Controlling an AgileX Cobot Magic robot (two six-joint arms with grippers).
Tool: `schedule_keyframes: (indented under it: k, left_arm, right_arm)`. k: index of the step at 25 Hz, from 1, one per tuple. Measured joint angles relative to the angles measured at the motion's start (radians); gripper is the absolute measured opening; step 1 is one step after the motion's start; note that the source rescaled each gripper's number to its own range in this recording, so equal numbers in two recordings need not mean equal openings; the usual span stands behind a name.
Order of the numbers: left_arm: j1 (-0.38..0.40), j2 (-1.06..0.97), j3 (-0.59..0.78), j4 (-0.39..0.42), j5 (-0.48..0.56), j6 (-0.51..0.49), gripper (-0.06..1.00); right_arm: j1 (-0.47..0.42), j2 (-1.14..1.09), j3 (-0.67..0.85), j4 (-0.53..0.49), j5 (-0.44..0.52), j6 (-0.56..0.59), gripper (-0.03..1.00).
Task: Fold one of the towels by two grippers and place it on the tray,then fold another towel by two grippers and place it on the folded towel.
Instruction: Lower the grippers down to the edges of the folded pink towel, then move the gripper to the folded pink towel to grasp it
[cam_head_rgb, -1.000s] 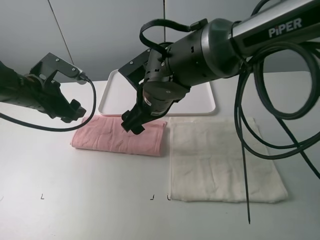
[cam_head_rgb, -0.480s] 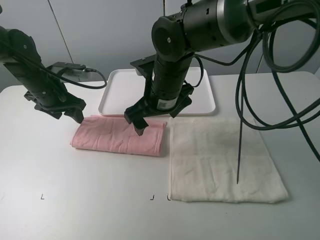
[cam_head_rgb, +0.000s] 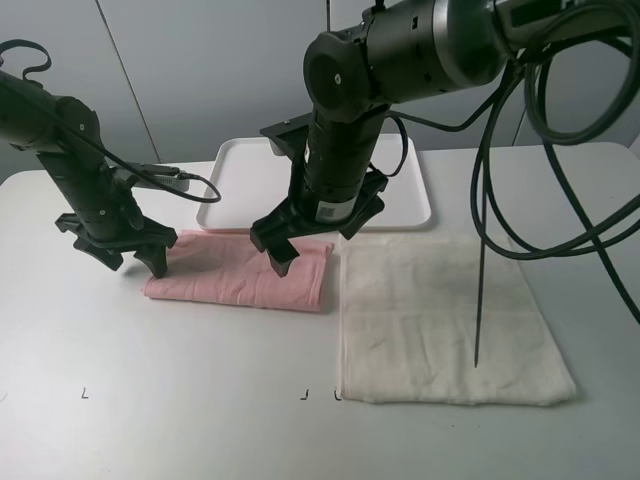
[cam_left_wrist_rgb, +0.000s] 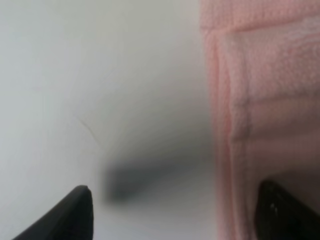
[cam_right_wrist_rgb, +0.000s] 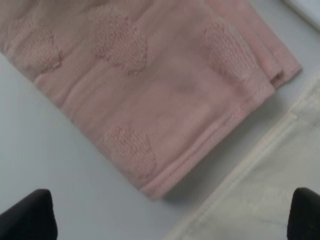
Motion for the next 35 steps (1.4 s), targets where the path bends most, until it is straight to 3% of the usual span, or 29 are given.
schedule_keyframes:
  k: [10,19,35]
  left_arm:
    - [-0.002,0.016,-0.010,0.037,0.015,-0.005,0.85]
    - [-0.002,0.016,-0.010,0.086,0.031,-0.023,0.85]
    - [-0.002,0.016,-0.010,0.096,0.035,-0.029,0.85]
  right_arm:
    - [-0.040,0.070,-0.002,0.067,-0.019,-0.002,1.00]
    - [-0.071,0.142,-0.009,0.208,-0.087,-0.002,1.00]
    - [-0.071,0.177,-0.009,0.292,-0.176,-0.006,1.00]
